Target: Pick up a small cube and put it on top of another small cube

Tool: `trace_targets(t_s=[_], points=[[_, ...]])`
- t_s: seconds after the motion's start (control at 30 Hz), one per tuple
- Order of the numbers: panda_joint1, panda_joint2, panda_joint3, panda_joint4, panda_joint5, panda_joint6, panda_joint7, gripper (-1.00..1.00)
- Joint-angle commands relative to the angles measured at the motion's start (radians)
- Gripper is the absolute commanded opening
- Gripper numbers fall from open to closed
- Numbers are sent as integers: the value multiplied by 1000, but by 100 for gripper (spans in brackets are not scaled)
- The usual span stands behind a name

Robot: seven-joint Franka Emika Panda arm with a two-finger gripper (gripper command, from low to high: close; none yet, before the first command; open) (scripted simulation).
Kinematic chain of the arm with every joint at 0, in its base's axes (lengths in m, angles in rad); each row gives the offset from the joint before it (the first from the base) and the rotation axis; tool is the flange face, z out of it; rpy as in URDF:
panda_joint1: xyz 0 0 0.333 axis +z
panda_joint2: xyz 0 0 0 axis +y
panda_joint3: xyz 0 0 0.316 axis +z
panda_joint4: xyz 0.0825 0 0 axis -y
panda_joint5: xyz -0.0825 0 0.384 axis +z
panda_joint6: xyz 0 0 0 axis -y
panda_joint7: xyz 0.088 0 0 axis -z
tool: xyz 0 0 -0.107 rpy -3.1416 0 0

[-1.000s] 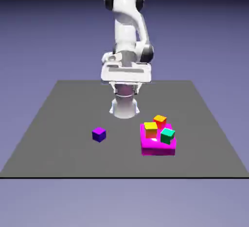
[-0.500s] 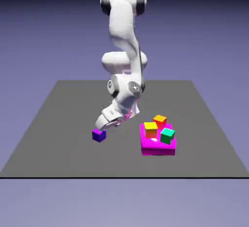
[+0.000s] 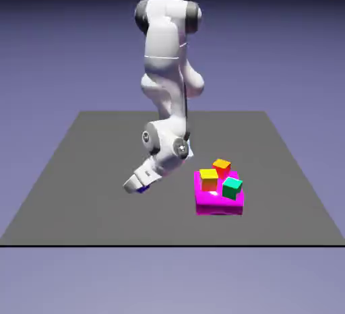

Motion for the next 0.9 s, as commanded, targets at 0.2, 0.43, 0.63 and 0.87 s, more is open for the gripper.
trace_targets(t_s=[0.2,0.43,0.63,0.87], points=[[34,43,181,181,63,-170,-12,-100],[80,112,432,434,147,-402,-26,-100],[120,171,647,652,220,-601,-38,-100],[96,216,661,577,179,-502,3,-100]])
